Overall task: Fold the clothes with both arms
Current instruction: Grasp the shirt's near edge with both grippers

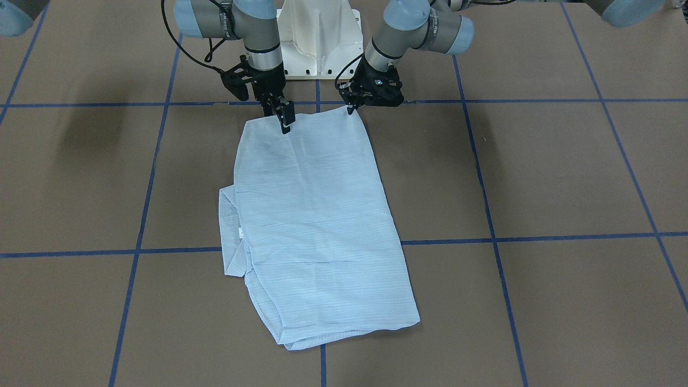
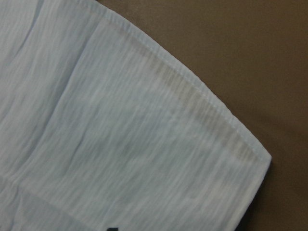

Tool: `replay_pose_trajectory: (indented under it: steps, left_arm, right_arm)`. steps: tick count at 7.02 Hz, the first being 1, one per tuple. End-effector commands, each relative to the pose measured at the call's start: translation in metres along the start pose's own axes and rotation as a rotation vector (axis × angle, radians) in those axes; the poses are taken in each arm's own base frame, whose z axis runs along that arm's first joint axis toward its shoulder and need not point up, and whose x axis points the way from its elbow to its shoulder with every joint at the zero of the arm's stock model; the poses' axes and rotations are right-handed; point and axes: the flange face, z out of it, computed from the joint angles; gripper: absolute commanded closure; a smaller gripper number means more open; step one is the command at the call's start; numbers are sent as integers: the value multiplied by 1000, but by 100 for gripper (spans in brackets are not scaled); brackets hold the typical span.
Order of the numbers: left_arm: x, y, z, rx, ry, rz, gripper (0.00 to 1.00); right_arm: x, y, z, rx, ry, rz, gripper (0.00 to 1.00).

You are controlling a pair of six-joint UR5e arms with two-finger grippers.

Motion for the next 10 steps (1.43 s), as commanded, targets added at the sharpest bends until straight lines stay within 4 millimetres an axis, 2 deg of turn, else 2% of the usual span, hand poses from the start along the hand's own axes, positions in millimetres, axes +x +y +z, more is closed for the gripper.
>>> replay_pose_trajectory:
  steps: [1,6,7,8,9,10]
  left_arm:
    - [0,0,-1,0,2,0,100]
    - [1,0,-2,-3,5,6,100]
    - [3,0,-9,-7,17,14,100]
    - [6,3,-25,-15,42,22,100]
    - [14,10,-47,-53,66,27,100]
    - [23,19,-75,-69,59,27,100]
  right_arm:
    - [-5,0,-2,8,-18,40,100]
    - [-23,-4,-16,-2,-54,61,100]
    - [-25,-3,-22,-10,-61,62,100]
    - [-28,-6,-40,-23,-76,67,100]
    - [-20,2,-62,-19,-46,48,100]
    - [-11,11,-95,-50,-45,32,100]
